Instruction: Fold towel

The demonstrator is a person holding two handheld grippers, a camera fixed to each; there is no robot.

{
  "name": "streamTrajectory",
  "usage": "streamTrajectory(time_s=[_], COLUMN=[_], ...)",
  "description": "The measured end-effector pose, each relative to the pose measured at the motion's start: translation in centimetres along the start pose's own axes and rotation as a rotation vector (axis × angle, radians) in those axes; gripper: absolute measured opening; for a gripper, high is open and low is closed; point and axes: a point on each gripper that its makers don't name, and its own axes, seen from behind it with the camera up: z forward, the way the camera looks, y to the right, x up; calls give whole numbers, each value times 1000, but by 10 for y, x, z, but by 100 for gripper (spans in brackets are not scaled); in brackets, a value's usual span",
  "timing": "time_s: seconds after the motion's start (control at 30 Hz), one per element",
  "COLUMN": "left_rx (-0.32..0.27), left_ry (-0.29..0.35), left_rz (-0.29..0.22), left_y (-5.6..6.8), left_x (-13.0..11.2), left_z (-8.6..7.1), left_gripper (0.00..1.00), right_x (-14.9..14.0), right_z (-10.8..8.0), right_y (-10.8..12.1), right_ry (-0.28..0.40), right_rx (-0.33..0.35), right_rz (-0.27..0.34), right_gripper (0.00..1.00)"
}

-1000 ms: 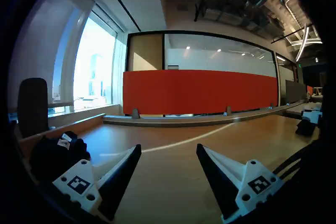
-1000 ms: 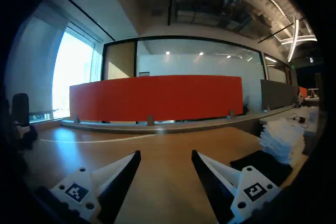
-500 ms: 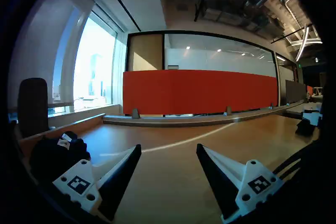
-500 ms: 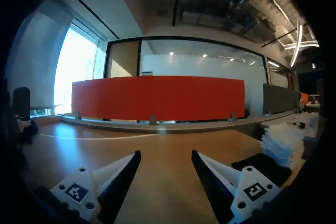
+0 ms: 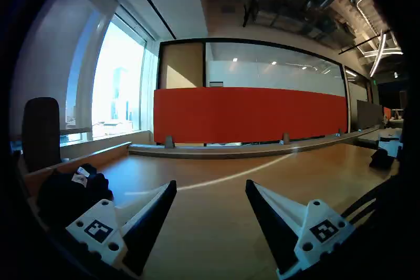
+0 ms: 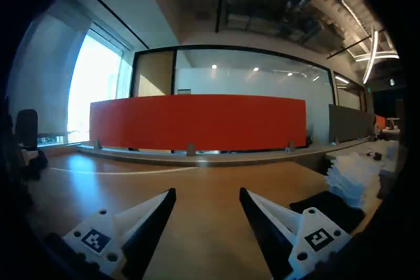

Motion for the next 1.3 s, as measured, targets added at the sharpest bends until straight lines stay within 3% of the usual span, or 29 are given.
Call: streamTrajectory(time_s=[1.3], left_rx=[0], left_ry=[-4], left_rz=[1], left_y=[-3], left_x=[13], left_z=[-4], left_gripper=[98], right_x=[0], right_z=[0], right_y=[1], right_ry=[0], right_rx=[0], right_rz=[0], right_gripper=[93])
